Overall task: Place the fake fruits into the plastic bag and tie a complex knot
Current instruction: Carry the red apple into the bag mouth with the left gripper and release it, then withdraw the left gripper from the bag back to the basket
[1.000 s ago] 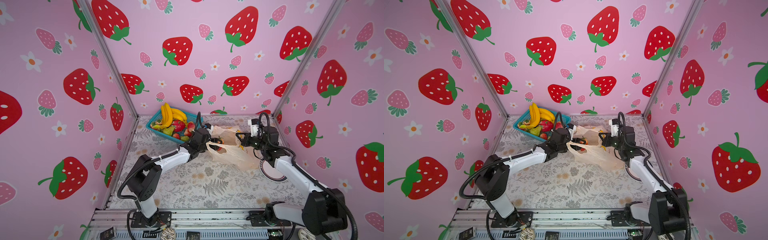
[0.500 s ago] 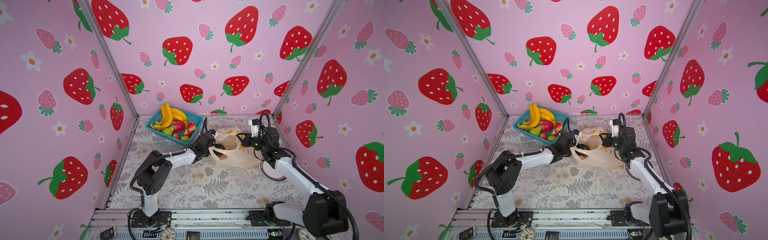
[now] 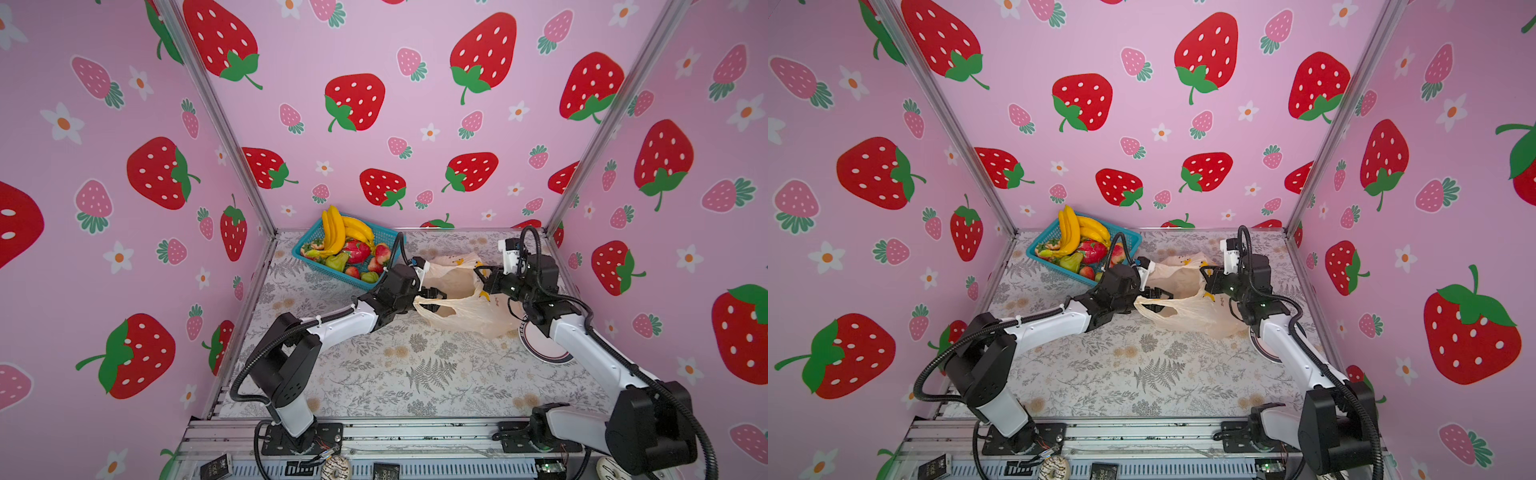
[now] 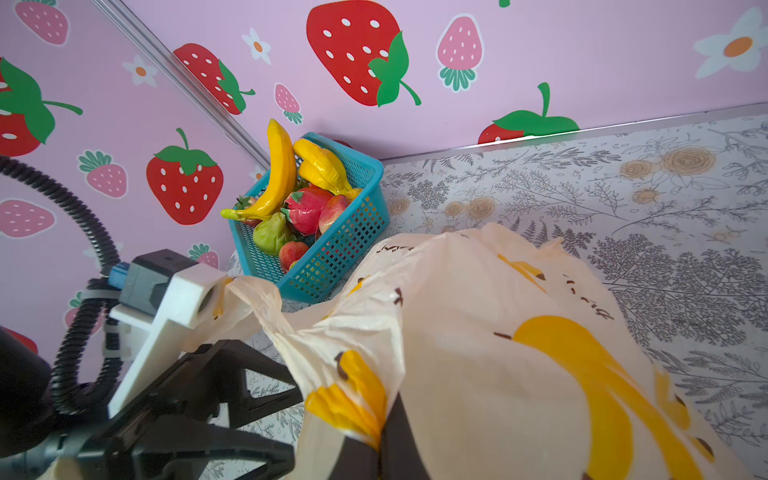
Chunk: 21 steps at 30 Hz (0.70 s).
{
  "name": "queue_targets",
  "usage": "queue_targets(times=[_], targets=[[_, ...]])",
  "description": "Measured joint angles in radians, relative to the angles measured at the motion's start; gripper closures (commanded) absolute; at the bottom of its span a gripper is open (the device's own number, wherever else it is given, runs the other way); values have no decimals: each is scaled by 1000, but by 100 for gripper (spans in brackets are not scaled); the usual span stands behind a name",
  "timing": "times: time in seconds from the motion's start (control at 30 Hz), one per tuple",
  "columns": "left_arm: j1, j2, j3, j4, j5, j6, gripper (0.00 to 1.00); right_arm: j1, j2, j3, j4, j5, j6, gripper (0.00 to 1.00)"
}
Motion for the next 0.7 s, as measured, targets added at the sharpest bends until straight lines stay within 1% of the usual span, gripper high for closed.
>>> queue_targets(times=[0.23,0.37,0.47,0.6,0.7], targets=[[37,-188,-130,-2,113,82,36,0,-4,0,0,28,-6,100],[59,-294,-202,-33,162,137,35,0,-4,-2,0,36,-9,100],[109,-384,-264,-42,197,153,33,0,-4,-7,0,38,-9,100],[209,-483,-317,-33,202,129,30,0,-6,-14,1,37,-8,100],[273,-509,-321,-23,136,69,29,0,-10,-19,2,36,-7,100]])
